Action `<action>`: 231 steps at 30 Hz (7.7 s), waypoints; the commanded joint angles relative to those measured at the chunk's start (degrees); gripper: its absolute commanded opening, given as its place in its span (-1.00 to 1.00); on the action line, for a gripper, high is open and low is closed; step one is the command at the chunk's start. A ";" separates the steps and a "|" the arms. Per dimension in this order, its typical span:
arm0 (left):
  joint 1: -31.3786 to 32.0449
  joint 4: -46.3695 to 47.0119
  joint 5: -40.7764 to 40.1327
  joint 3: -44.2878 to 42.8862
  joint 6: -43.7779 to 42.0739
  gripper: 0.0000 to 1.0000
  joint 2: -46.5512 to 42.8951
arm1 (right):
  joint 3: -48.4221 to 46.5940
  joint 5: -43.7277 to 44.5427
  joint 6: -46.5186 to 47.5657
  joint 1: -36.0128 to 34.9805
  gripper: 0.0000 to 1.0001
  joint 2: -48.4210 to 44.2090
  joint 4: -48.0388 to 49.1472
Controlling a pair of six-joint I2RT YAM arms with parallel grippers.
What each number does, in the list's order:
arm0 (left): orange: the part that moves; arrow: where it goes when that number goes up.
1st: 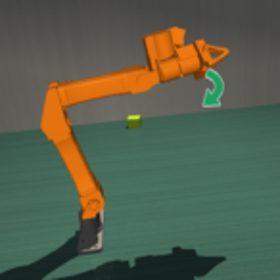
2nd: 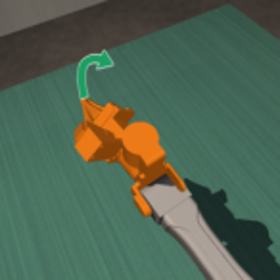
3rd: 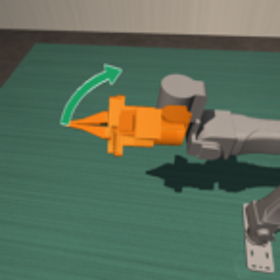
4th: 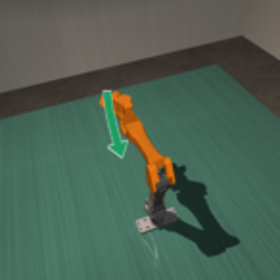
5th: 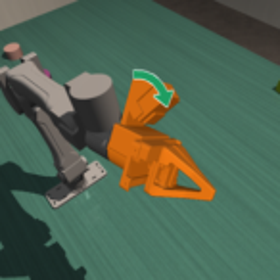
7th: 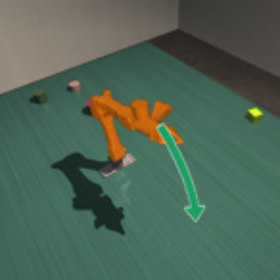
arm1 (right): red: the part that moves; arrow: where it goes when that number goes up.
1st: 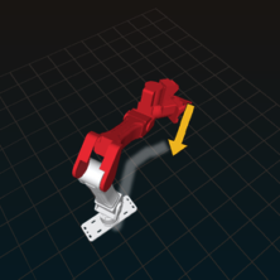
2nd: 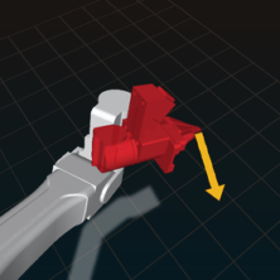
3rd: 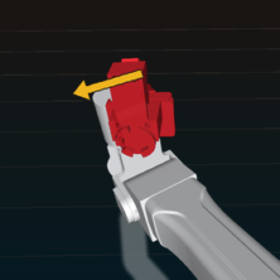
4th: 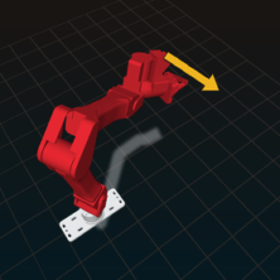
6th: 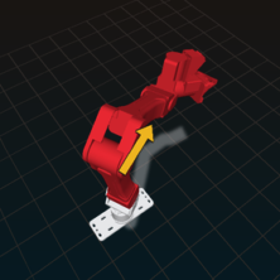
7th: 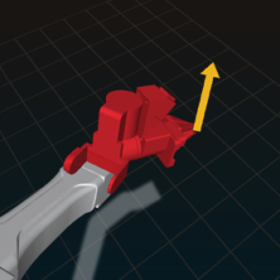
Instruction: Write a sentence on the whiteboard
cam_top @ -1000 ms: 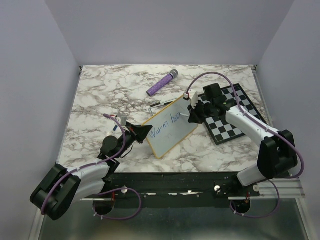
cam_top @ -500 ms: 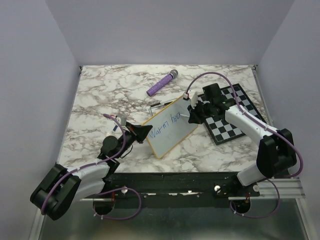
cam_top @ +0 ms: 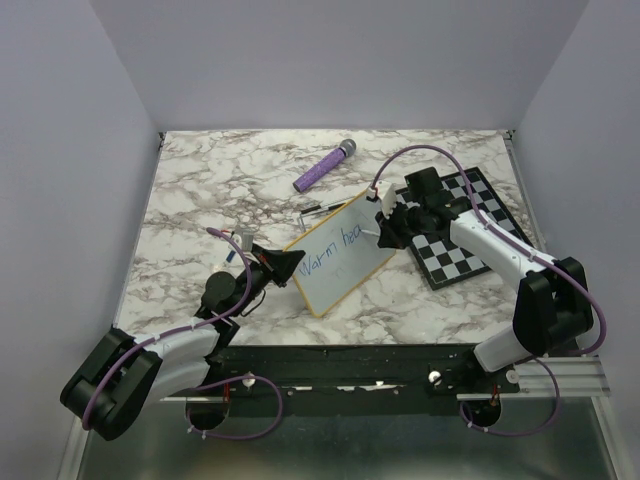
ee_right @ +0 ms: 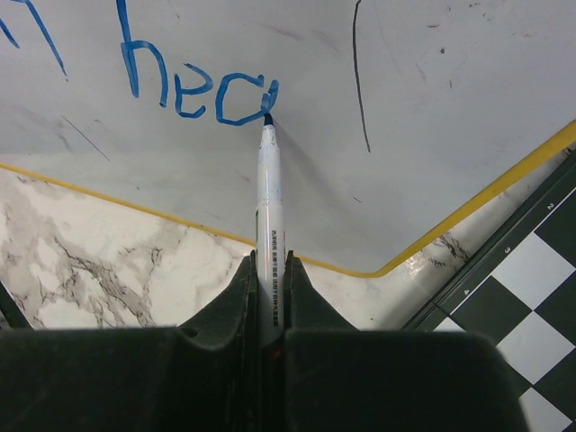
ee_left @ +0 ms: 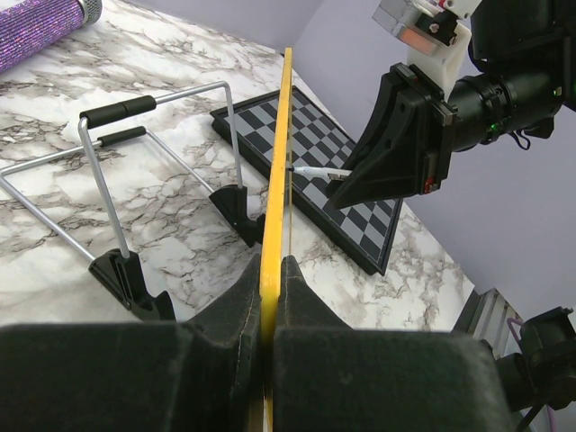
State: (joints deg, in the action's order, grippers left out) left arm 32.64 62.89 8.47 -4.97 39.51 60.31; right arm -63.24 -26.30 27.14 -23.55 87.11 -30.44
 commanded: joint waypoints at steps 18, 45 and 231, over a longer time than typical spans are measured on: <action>0.32 -1.02 2.17 0.49 -1.98 -1.00 -0.81 | -0.13 0.29 1.26 0.35 -0.99 -3.17 -0.86; 0.31 -0.84 2.60 -0.04 -1.98 -1.00 -0.20 | -1.97 3.81 -0.86 0.44 -0.99 1.57 1.00; 0.32 -6.29 2.78 0.31 -2.94 -1.00 -4.59 | 0.58 -9.64 6.79 5.62 -0.99 -6.87 -1.64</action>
State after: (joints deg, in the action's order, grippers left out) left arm 32.64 57.78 9.72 -5.13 37.74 55.79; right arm -63.42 -34.22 33.08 -18.00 80.77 -31.18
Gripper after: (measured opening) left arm 0.071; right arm 0.137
